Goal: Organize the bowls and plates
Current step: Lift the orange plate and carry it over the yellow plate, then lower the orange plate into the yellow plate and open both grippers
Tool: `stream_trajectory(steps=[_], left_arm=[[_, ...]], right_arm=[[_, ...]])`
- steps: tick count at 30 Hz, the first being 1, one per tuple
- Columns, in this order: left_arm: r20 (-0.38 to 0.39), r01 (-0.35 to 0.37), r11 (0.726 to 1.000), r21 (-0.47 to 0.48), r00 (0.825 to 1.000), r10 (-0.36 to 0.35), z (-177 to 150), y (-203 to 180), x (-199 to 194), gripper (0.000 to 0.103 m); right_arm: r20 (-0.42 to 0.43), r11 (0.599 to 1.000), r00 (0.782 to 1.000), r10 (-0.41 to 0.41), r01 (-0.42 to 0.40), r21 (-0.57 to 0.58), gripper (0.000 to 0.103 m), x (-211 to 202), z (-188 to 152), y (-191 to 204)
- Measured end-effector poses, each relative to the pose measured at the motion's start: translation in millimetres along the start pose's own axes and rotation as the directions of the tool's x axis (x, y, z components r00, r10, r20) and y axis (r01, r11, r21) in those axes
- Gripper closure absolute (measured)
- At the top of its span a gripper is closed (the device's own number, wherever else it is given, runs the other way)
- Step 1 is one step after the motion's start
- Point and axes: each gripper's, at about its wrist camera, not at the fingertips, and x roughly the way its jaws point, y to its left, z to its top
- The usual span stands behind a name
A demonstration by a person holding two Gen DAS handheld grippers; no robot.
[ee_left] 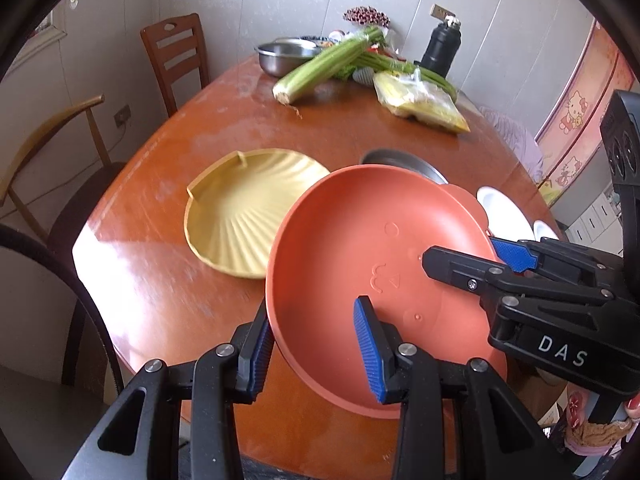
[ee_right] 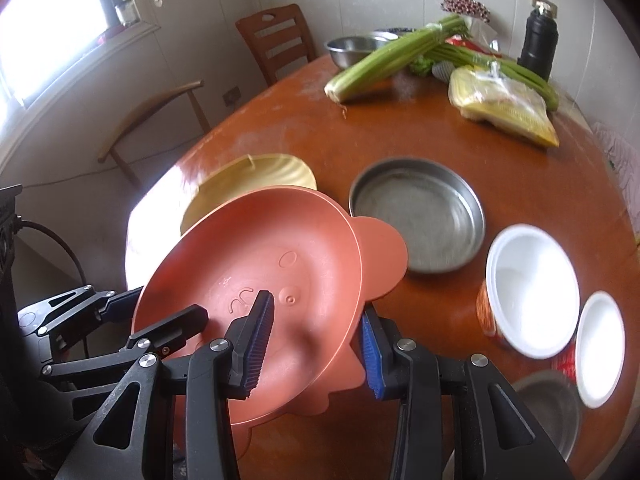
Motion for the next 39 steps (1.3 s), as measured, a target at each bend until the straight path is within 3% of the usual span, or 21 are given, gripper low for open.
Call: stream_trajectory(steps=[17, 39], left_arm=[[0.018, -0.028, 1.0, 0.004, 0.999, 0.028, 50.8, 50.3, 12.9, 0.063], [-0.065, -0.063, 0.998, 0.029, 0.996, 0.064, 52.9, 64.0, 65.6, 0.063]], right_arm=[[0.014, 1.0, 1.0, -0.016, 0.016, 0.008, 0.061, 34.4, 64.1, 30.0], [-0.083, 0.997, 0.996, -0.031, 0.036, 0.061, 0.061, 95.6, 69.3, 20.6]])
